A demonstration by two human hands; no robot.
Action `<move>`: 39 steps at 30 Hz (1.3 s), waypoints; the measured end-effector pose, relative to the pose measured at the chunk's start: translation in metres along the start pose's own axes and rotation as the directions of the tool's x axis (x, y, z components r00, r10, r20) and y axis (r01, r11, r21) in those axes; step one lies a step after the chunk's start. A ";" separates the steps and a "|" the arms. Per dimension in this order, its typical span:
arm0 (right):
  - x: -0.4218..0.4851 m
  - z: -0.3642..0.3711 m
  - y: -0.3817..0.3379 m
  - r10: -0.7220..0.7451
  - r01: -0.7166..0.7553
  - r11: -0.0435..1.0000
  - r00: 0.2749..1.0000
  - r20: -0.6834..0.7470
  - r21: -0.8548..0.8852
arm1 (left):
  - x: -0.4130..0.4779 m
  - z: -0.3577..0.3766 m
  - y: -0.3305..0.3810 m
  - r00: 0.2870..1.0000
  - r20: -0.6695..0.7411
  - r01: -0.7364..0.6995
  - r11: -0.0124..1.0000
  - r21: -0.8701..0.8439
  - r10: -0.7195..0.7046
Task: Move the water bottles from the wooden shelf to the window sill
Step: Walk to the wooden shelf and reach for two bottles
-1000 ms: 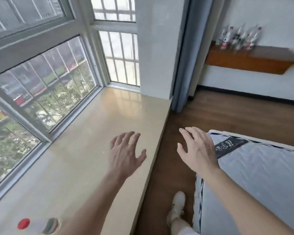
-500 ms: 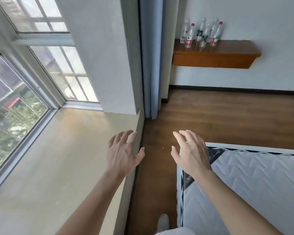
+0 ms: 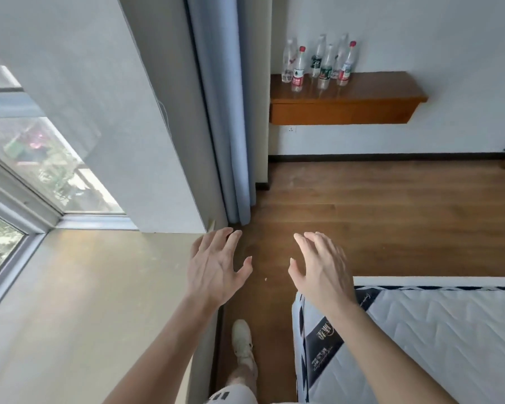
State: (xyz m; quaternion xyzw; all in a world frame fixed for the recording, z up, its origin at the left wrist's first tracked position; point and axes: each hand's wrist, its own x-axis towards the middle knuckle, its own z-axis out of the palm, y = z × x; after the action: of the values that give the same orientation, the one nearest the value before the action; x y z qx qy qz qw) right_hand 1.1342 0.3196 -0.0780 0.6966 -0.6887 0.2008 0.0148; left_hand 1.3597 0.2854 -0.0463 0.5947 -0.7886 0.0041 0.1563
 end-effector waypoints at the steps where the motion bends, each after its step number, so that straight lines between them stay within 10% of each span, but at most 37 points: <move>1: 0.013 0.004 0.002 0.005 -0.005 1.000 1.000 0.009 -0.005 | 0.016 0.006 -0.002 1.000 0.005 -0.009 1.000 -0.006 0.009; 21: 0.329 0.049 0.071 0.187 -0.196 0.960 0.980 -0.064 -0.201 | 0.384 0.076 -0.029 0.970 0.014 -0.240 0.966 -0.092 0.242; 39: 0.547 0.073 0.277 0.271 -0.278 0.947 0.960 -0.064 -0.163 | 0.668 0.169 0.111 0.958 0.114 -0.250 0.960 -0.127 0.265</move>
State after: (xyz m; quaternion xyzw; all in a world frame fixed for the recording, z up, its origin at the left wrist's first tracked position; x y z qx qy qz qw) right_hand 0.8702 -0.2378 -0.0516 0.5858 -0.7931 0.1553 0.0605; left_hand 1.0515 -0.3398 -0.0195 0.4762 -0.8668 -0.0583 0.1358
